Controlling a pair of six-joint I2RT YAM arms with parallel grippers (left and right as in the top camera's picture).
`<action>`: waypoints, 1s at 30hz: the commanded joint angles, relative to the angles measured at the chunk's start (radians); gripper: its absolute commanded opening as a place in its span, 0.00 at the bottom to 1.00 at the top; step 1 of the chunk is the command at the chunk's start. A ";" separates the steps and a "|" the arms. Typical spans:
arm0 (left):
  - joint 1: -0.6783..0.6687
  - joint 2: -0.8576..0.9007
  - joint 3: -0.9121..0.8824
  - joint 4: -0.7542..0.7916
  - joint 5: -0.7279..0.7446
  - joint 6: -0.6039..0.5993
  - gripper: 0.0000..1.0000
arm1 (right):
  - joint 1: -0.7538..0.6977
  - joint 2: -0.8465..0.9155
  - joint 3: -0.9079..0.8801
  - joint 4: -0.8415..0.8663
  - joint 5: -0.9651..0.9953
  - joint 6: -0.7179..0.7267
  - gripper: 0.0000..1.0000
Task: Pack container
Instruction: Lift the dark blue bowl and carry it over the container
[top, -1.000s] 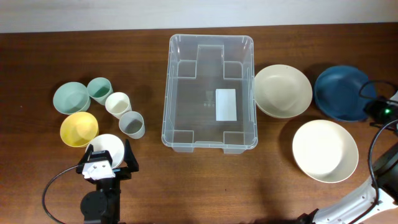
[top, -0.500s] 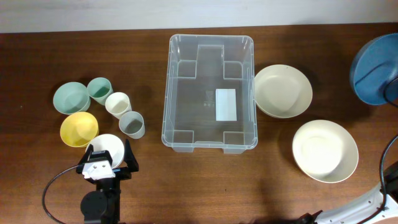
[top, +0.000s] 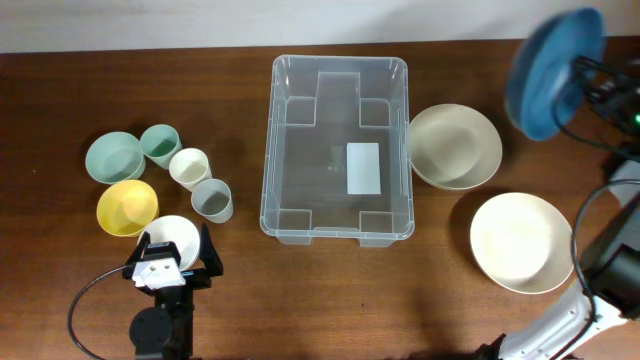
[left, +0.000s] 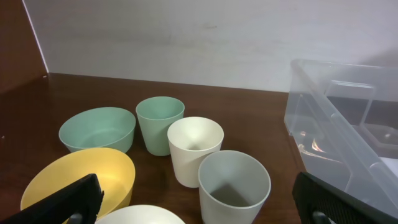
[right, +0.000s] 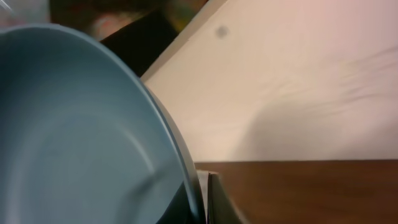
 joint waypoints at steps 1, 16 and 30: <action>-0.004 -0.006 -0.007 0.002 0.001 0.019 1.00 | 0.092 -0.035 0.020 0.009 0.034 0.101 0.04; -0.004 -0.006 -0.007 0.002 0.001 0.019 1.00 | 0.426 -0.035 0.047 -0.131 0.176 -0.023 0.04; -0.004 -0.006 -0.007 0.002 0.001 0.019 1.00 | 0.528 -0.072 0.274 -0.533 0.253 -0.196 0.04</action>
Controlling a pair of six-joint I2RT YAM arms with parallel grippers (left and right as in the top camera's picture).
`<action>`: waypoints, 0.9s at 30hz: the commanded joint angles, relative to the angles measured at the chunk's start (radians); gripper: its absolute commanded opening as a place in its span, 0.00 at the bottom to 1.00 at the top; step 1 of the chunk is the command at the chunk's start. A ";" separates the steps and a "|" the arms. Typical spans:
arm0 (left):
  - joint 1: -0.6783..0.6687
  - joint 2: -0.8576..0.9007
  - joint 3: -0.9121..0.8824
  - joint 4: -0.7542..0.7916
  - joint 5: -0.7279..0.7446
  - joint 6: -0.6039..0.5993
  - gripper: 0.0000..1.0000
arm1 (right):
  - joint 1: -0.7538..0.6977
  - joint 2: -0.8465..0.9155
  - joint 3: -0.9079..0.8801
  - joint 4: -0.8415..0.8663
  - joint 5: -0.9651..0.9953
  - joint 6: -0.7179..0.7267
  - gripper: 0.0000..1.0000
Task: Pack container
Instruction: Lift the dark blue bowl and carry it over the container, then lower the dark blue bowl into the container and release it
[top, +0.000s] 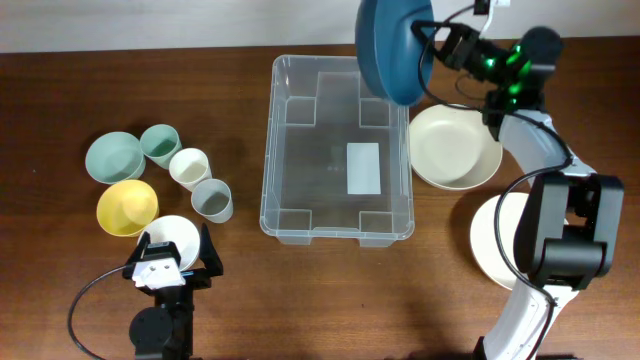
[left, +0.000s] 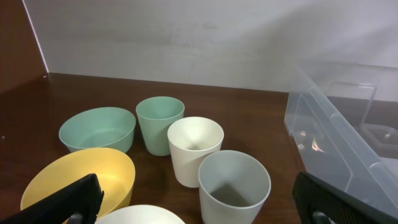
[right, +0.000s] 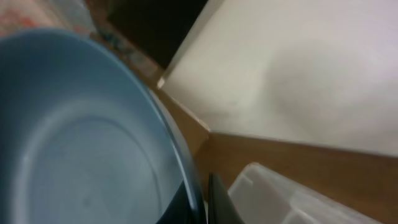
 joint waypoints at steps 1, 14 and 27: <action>-0.004 -0.006 -0.007 0.002 0.001 0.019 1.00 | 0.018 -0.077 0.104 -0.159 0.059 -0.125 0.04; -0.004 -0.006 -0.007 0.002 0.001 0.019 1.00 | 0.183 -0.210 0.591 -1.378 0.978 -0.691 0.04; -0.004 -0.006 -0.007 0.002 0.001 0.019 1.00 | 0.404 -0.093 0.620 -1.522 1.380 -0.708 0.04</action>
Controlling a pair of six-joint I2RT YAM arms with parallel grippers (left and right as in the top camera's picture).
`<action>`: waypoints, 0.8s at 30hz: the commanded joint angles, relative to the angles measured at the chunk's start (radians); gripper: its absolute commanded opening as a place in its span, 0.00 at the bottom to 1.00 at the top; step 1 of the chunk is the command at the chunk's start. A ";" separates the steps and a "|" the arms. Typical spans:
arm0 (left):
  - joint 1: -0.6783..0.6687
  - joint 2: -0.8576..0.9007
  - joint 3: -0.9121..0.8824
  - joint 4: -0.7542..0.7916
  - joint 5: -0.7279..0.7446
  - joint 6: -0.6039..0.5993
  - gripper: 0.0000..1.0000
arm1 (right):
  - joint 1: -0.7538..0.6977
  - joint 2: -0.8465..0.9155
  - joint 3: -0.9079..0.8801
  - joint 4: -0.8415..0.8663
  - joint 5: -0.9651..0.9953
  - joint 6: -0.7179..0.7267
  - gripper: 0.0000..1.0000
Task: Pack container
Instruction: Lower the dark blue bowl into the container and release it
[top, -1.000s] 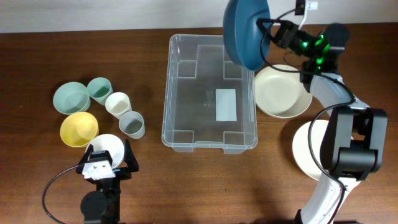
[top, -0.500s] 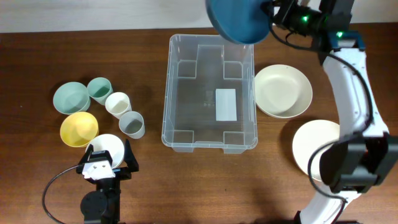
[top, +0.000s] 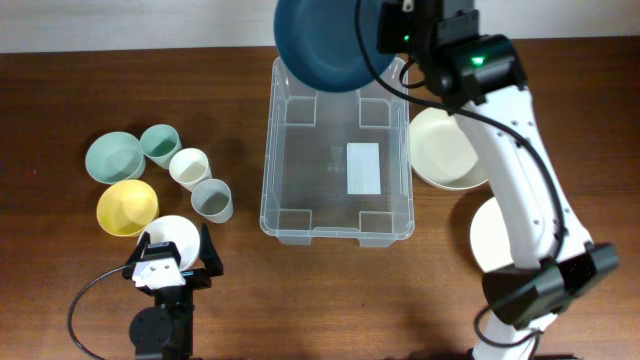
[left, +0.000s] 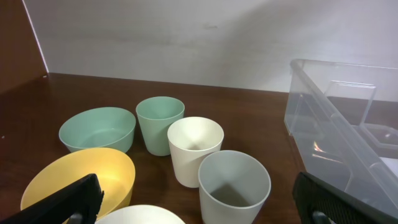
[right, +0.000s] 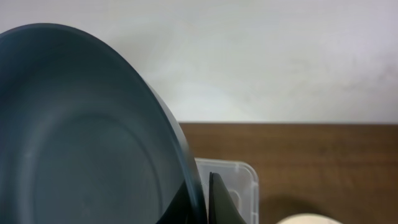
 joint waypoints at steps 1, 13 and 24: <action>-0.004 -0.006 -0.007 0.002 0.001 0.019 1.00 | -0.023 0.070 0.006 -0.025 0.075 0.041 0.04; -0.004 -0.006 -0.007 0.002 0.001 0.019 1.00 | -0.031 0.201 0.003 -0.144 -0.023 0.055 0.04; -0.004 -0.006 -0.007 0.002 0.001 0.019 1.00 | -0.021 0.334 0.002 -0.147 -0.115 0.055 0.04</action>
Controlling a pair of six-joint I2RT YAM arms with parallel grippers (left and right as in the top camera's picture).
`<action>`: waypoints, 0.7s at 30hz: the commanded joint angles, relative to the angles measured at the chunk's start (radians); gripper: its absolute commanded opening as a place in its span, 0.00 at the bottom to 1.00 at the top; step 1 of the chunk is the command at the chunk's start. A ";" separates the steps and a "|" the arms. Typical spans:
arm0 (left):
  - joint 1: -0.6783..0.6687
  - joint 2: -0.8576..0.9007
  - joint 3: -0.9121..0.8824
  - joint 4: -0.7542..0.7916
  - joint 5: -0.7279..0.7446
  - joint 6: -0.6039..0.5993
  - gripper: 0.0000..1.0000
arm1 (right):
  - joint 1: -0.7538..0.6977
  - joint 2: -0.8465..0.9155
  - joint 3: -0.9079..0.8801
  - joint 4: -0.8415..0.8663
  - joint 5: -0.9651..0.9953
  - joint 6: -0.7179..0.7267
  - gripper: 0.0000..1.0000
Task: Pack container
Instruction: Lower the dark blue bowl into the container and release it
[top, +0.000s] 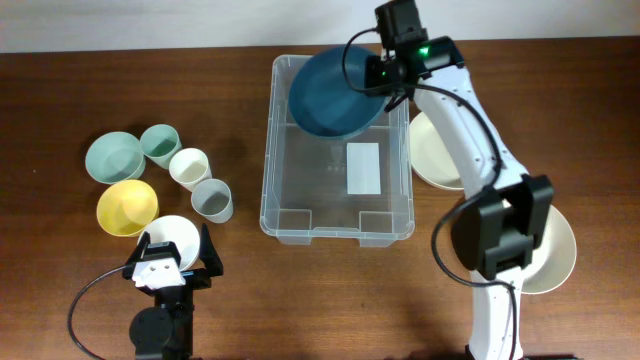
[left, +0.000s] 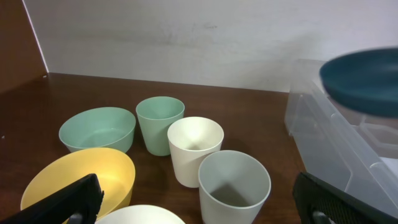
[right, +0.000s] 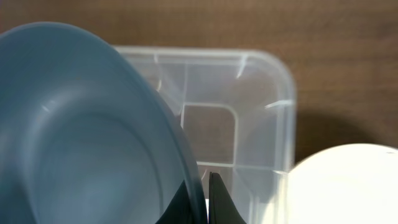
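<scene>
A clear plastic container (top: 283, 205) stands mid-table. My right gripper (top: 384, 82) is shut on the rim of a dark blue bowl (top: 333, 93), holding it over the container's far end; in the right wrist view the blue bowl (right: 81, 130) fills the left and the fingers (right: 214, 202) pinch its edge. The blue bowl (left: 364, 73) also shows above the container (left: 323, 140) in the left wrist view. My left gripper (top: 168, 262) rests open at the near left, behind a white bowl (top: 170, 237).
Left of the container sit a green bowl (top: 113, 157), a yellow bowl (top: 126, 207), and green (top: 159, 144), cream (top: 188, 167) and grey (top: 211, 199) cups. Right of it lie a beige bowl (top: 445, 150) and a cream bowl (top: 555, 250).
My right gripper has come down and toward the near side with the blue bowl, from above the container's far rim to just over its far end. The left arm is unmoved.
My right gripper held the blue bowl high at the far right of the table. Then it was over the container's far right corner, then above its far rim. Now the bowl hangs low over the container's far end. The left gripper stayed open by the cups.
</scene>
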 joint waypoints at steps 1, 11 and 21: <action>-0.004 -0.006 -0.007 0.002 0.001 0.019 1.00 | 0.012 0.040 0.003 0.005 -0.028 0.011 0.04; -0.004 -0.006 -0.007 0.002 0.001 0.019 1.00 | 0.013 0.063 0.003 0.024 -0.029 0.011 0.42; -0.004 -0.006 -0.007 0.002 0.001 0.019 1.00 | 0.011 0.006 0.047 0.009 -0.058 -0.038 0.53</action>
